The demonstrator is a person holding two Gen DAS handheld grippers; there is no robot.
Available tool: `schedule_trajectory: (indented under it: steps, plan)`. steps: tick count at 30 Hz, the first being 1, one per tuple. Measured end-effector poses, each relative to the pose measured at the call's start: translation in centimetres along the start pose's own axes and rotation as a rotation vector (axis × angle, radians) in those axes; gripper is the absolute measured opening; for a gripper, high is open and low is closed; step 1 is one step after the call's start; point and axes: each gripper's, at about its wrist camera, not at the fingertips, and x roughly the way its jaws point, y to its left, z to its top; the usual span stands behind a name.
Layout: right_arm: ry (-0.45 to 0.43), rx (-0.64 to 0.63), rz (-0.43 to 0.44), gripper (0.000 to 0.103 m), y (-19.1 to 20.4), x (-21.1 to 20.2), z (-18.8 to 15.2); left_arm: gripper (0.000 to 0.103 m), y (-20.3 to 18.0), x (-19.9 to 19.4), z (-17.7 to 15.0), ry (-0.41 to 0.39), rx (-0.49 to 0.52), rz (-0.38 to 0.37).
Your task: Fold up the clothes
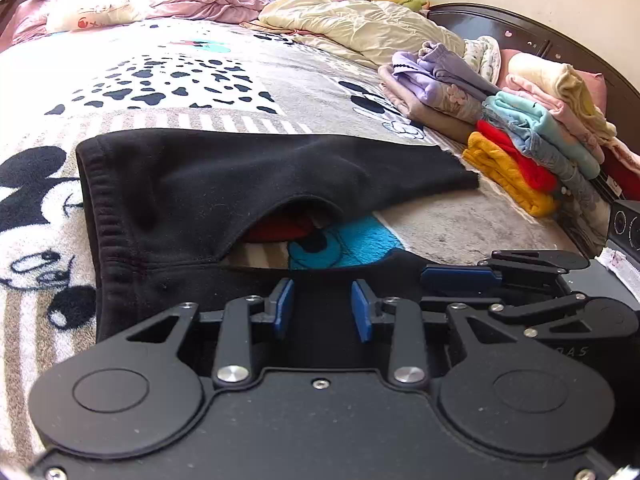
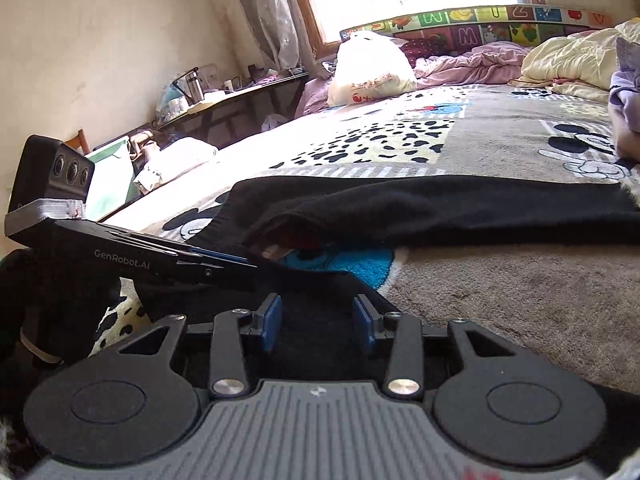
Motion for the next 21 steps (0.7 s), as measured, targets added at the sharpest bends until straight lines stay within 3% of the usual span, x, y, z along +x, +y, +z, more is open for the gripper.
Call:
schedule_trajectory:
  steps: [2,8,10,12,13,16,19,21]
  plan:
    - [0.042,-0.025,-0.026,0.039,0.1,1.8,0.0,0.029,-0.4,0.4,0.1,-0.012,0.021,0.02]
    - [0.054,-0.09,-0.127,0.036,1.0,2.8,0.7,0.027,-2.8,-0.3,-0.3,-0.068,0.15,0.098]
    - [0.037,-0.096,-0.122,0.037,1.7,2.2,1.4,0.027,-3.1,-0.3,-0.5,-0.052,0.173,0.096]
    - [-0.006,-0.107,-0.1,0.037,2.4,1.3,2.3,0.027,-2.6,0.6,-0.8,-0.011,0.148,0.109]
    - [0.022,-0.074,-0.089,0.037,1.9,2.0,2.2,0.027,-2.3,0.6,-0.7,-0.018,0.129,0.101]
    - [0.103,0.022,-0.054,0.036,0.2,4.2,2.1,0.027,-1.2,-1.1,0.2,-0.076,0.025,0.109]
    - [0.091,0.077,-0.062,0.036,0.0,3.1,3.4,0.027,-0.2,-2.3,1.1,-0.14,0.005,0.192]
    - [0.061,0.068,-0.093,0.036,-0.2,2.6,4.0,0.027,1.2,-2.5,2.3,-0.158,-0.087,0.199]
